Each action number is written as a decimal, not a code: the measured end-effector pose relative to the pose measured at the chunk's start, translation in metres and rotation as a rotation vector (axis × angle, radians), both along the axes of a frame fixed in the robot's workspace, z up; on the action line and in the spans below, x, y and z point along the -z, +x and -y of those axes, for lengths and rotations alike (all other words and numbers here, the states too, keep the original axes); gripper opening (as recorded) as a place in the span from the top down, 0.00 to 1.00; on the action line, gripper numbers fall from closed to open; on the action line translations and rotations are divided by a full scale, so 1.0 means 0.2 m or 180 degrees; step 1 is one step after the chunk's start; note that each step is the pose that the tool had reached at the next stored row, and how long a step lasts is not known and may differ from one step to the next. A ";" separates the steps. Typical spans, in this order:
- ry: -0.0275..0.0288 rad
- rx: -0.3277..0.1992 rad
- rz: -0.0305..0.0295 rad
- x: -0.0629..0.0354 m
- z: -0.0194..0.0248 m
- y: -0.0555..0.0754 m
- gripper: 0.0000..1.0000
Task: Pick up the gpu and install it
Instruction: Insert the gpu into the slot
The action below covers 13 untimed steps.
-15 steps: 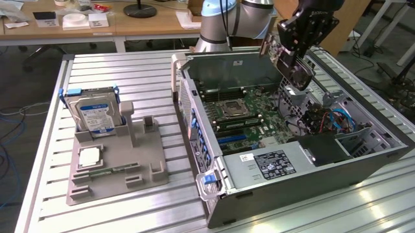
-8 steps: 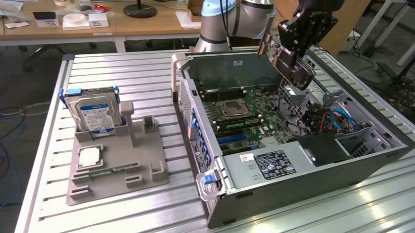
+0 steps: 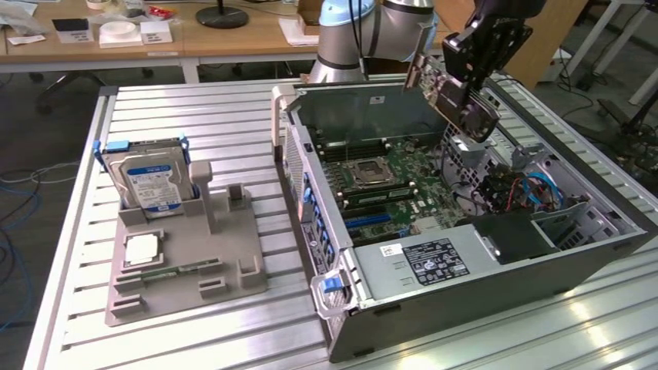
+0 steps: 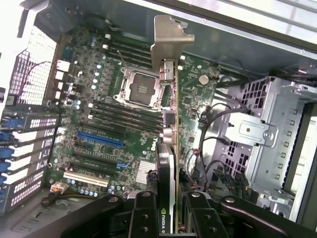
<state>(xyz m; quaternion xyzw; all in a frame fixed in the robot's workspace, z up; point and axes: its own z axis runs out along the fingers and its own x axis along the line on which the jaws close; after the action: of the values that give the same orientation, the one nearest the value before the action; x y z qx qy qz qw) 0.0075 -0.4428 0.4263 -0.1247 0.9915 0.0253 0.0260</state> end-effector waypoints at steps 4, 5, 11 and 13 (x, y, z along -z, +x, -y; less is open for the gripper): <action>0.0000 -0.0094 0.0000 0.000 0.000 0.00 0.73; 0.0000 -0.0117 0.0000 0.000 0.000 0.00 0.73; 0.0000 -0.0235 0.0000 0.000 0.000 0.00 0.73; 0.0000 -0.0267 0.0000 0.000 0.000 0.00 0.73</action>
<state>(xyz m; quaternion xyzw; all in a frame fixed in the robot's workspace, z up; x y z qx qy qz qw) 0.0075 -0.4428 0.4263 -0.1662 0.9854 0.0263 0.0249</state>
